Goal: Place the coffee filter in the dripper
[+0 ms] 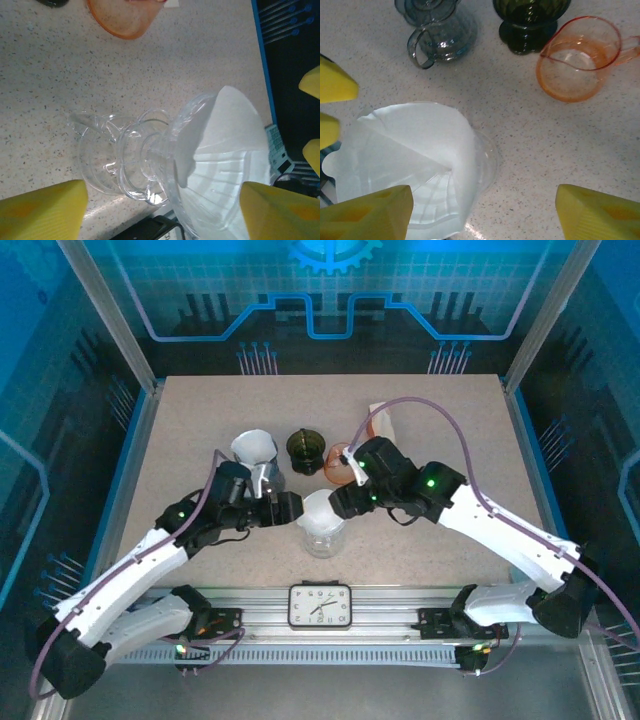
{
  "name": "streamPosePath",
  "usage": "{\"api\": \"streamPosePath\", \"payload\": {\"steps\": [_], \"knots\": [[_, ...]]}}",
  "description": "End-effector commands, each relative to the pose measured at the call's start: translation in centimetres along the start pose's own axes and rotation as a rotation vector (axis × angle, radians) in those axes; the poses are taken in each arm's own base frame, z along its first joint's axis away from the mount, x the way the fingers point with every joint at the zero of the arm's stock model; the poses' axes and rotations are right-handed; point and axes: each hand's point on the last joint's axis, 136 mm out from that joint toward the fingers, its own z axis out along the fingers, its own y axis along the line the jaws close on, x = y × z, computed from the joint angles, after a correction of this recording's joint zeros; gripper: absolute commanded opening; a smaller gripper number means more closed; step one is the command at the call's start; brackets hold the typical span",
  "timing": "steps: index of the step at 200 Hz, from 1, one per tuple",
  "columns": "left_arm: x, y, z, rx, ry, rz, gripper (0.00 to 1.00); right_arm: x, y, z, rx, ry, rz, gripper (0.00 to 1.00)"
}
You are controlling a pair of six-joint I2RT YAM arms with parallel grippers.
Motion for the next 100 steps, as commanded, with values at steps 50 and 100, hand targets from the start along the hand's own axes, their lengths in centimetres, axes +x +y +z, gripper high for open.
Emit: {"api": "streamPosePath", "payload": {"steps": [50, 100], "knots": [[-2.2, 2.8, -5.5, -0.108, -0.302, -0.008, 0.99, 4.3, -5.9, 1.7, -0.022, 0.019, 0.297, 0.69], [0.0, 6.3, -4.7, -0.169, -0.301, -0.087, 0.99, 10.3, -3.9, 8.5, -0.189, 0.208, 0.411, 0.47]]}}
